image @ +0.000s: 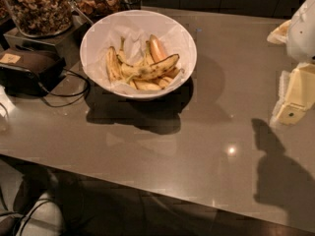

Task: Pick banana from white bowl

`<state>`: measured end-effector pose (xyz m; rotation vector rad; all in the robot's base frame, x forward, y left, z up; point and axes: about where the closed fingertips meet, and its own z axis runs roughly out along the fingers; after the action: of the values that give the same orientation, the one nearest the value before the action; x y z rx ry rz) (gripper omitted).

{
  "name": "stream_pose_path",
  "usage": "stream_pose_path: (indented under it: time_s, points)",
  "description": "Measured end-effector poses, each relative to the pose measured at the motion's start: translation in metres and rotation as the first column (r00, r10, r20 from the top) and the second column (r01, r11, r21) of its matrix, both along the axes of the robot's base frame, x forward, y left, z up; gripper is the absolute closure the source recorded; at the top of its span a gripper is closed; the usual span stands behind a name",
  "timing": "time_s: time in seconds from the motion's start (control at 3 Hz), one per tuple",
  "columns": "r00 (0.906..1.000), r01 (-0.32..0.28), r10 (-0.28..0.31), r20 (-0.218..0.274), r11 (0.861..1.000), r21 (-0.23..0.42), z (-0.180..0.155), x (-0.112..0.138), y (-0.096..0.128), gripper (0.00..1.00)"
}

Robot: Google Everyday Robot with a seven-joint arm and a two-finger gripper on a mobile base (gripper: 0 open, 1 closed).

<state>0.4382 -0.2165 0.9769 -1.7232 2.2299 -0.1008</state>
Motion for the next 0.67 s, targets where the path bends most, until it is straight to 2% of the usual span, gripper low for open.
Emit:
stream_pose_path:
  time_s: [0.33,0.67]
  points:
    - [1.0000,0.000,0.000,0.000,1.000,0.000,0.000,0.000,0.000,0.00]
    - [1.0000,0.000,0.000,0.007,1.000,-0.015,0.007,0.009,0.012,0.00]
